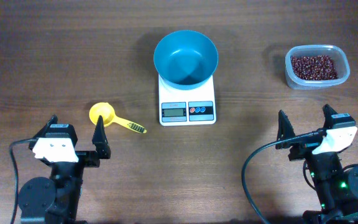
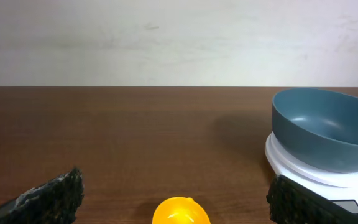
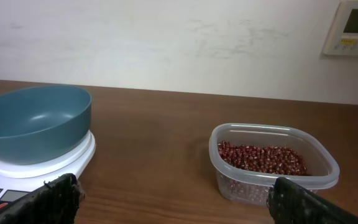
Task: Scoop item into bowl and weigh 50g on scale
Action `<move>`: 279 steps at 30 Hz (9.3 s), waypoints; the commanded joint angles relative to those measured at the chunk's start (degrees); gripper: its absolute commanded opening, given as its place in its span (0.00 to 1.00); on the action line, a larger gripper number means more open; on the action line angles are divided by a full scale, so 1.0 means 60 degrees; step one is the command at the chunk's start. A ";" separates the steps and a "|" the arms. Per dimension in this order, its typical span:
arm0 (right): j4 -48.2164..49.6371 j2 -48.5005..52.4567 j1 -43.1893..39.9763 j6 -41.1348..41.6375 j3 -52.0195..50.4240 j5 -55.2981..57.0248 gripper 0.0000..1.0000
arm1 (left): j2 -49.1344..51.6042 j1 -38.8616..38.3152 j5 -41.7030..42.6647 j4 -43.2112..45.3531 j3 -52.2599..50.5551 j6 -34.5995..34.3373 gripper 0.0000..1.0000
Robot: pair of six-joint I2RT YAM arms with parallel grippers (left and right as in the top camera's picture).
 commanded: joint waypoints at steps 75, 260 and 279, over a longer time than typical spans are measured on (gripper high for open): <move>-0.0051 -0.0080 0.0051 0.0007 -0.0051 -0.0018 0.99 | 0.6156 0.0004 0.1472 -0.8025 0.9267 -0.3858 0.99; 0.0244 0.0029 0.0051 0.9799 -0.0051 -1.0280 0.99 | 1.1041 -0.2936 0.3912 -0.8346 0.7344 -1.6156 0.00; 0.0098 0.6612 0.0055 0.7038 0.3413 -0.8856 0.99 | 1.1041 -0.2936 0.3912 -0.8342 0.7344 -1.6156 0.00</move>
